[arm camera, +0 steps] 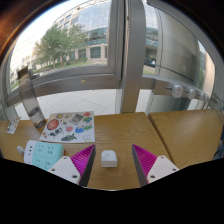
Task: Unplug charger
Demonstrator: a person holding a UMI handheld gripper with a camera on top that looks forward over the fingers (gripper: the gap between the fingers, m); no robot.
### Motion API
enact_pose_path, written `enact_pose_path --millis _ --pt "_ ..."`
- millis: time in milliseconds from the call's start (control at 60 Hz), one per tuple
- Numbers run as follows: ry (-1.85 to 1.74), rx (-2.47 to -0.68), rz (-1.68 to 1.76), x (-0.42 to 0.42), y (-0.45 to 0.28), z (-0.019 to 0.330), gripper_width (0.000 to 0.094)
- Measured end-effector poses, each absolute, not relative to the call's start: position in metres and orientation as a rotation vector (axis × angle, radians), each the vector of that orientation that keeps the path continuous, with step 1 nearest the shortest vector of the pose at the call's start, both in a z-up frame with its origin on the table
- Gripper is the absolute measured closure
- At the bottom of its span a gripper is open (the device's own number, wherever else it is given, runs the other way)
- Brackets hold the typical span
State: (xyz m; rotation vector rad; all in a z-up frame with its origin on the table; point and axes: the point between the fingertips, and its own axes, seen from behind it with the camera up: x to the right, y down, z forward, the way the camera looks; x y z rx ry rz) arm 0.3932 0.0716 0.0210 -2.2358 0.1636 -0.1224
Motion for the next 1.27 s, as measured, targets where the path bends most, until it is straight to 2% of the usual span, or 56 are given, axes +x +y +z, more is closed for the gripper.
enact_pose_path --millis 217,333,450,633,733,950,1267 --pt "0.181 -1.975 -0.044 0.339 0.046 0.131 0.0185" --pt "0.185 -1.89 -0.002 0.279 0.003 0.158 0.0162" --pt "0.151 -1.869 -0.018 0.22 -0.037 0.143 0.0153" --pt "0.057 -1.966 0.006 0.124 -0.089 0.084 0.0134" --pt "0.019 -2.011 0.063 0.084 -0.107 0.065 0.0122" --pt "-0.063 -1.989 0.064 0.049 -0.131 0.074 0.0117" --pt "-0.076 -1.98 0.067 0.042 -0.138 0.081 0.0121"
